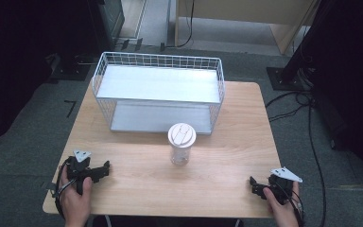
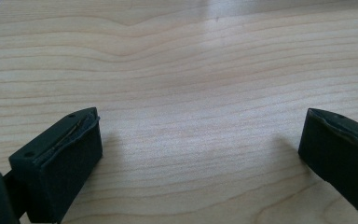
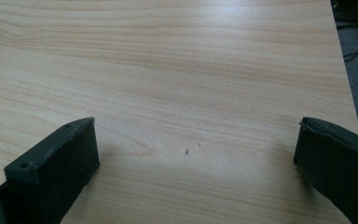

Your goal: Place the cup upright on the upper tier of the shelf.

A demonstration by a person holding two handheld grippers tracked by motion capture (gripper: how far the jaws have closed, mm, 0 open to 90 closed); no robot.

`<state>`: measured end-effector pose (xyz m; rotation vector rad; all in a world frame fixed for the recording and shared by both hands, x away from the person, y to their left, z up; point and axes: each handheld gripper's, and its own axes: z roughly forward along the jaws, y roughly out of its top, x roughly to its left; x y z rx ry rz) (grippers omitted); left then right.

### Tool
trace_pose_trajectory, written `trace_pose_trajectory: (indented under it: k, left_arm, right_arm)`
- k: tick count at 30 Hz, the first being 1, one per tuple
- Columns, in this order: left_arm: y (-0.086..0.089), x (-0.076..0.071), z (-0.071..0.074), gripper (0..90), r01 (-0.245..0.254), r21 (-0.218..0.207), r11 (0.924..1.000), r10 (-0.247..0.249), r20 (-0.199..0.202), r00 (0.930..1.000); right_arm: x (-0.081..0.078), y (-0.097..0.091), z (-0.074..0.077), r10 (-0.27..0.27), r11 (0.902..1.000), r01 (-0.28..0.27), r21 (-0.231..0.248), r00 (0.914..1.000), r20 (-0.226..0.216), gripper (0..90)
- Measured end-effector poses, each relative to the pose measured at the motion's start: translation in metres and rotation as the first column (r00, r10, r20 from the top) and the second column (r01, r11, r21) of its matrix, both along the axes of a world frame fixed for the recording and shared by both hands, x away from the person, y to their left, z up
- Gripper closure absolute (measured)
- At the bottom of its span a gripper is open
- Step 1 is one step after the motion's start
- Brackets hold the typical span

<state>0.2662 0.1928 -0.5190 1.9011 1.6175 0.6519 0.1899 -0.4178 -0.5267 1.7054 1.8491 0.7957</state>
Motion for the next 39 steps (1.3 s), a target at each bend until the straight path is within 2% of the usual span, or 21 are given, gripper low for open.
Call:
trace_pose_trajectory:
  k: [6,10,11,13,14,16,18,19,20,21,22,30,31,32,33,36,37,39]
  left_arm:
    - [0.000,0.000,0.000,0.0,-0.001,-0.001,1.0000,0.001,0.001,1.0000]
    - [0.000,0.000,0.000,0.0,0.000,0.000,1.0000,0.000,0.000,1.0000]
    - [0.000,0.000,0.000,0.0,0.000,0.000,1.0000,0.000,0.000,1.0000]
    - [0.000,0.000,0.000,0.0,0.000,0.000,1.0000,0.000,-0.001,1.0000]
    - [0.000,0.000,0.000,0.0,0.000,0.000,1.0000,0.000,-0.001,1.0000]
    - [0.000,0.000,0.000,0.0,-0.001,-0.001,1.0000,0.001,0.001,1.0000]
    - [0.000,0.000,0.000,0.0,-0.001,-0.001,1.0000,0.001,0.001,1.0000]
    - [0.000,0.000,0.000,0.0,0.000,0.000,1.0000,0.000,0.000,1.0000]
    - [0.000,0.000,0.000,0.0,0.000,0.000,1.0000,0.000,0.000,1.0000]
    - [0.000,0.000,0.000,0.0,0.000,0.000,1.0000,0.000,0.000,1.0000]
    - [0.000,0.000,0.000,0.0,-0.002,-0.001,1.0000,0.002,0.002,1.0000]
    - [0.000,0.000,0.000,0.0,0.000,0.000,1.0000,0.000,-0.001,1.0000]
    - [0.000,0.000,0.000,0.0,0.000,0.000,1.0000,0.000,-0.001,1.0000]
    - [0.000,0.000,0.000,0.0,0.000,0.000,1.0000,0.000,0.000,1.0000]
    - [0.000,0.000,0.000,0.0,0.000,0.000,1.0000,0.000,0.000,1.0000]
    - [0.000,0.000,0.000,0.0,0.001,0.000,1.0000,-0.001,-0.001,1.0000]
    - [0.000,0.000,0.000,0.0,0.001,0.000,1.0000,-0.001,-0.001,1.0000]
    - [0.000,0.000,0.000,0.0,-0.001,-0.001,1.0000,0.001,0.001,1.0000]
  right_arm:
    - [0.001,0.004,0.000,-0.030,0.9996,0.030,-0.002,0.9996,0.001,0.0]
    - [0.000,0.011,0.002,-0.041,0.9992,0.041,-0.001,0.9989,-0.021,0.0]
    - [0.000,0.017,0.005,-0.014,0.9997,0.014,0.020,0.9999,0.001,0.0]
    - [0.000,0.025,0.008,0.019,0.9991,-0.019,0.039,0.9997,0.013,0.0]
    - [0.000,0.025,0.008,0.019,0.9991,-0.019,0.039,0.9997,0.013,0.0]
    - [0.002,0.044,0.013,0.072,0.9968,-0.073,0.031,0.9966,0.041,0.0]
    - [0.003,0.050,0.015,0.082,0.9962,-0.083,0.026,0.9951,0.055,0.0]
    - [0.004,0.065,0.020,0.117,0.9921,-0.120,0.036,0.9890,0.091,0.0]
    - [0.004,0.065,0.020,0.117,0.9921,-0.120,0.036,0.9890,0.091,0.0]
    - [0.005,0.072,0.022,0.128,0.9901,-0.134,0.043,0.9851,0.115,0.0]
    - [0.007,0.086,0.027,0.162,0.9833,-0.172,0.060,0.9762,0.145,0.0]
    - [0.022,0.141,0.035,0.247,0.9558,-0.271,0.113,0.9503,0.189,2.7]
    - [0.022,0.141,0.035,0.247,0.9558,-0.271,0.113,0.9503,0.189,2.7]
    - [0.024,0.148,0.035,0.257,0.9522,-0.283,0.116,0.9465,0.195,2.7]
    - [0.028,0.163,0.036,0.283,0.9405,-0.314,0.129,0.9348,0.214,2.7]
    - [0.032,0.181,0.036,0.310,0.9281,-0.346,0.139,0.9235,0.225,2.6]
    - [0.032,0.181,0.036,0.310,0.9281,-0.346,0.139,0.9235,0.225,2.6]
    - [0.036,0.201,0.035,0.322,0.9200,-0.365,0.143,0.9121,0.254,2.6]
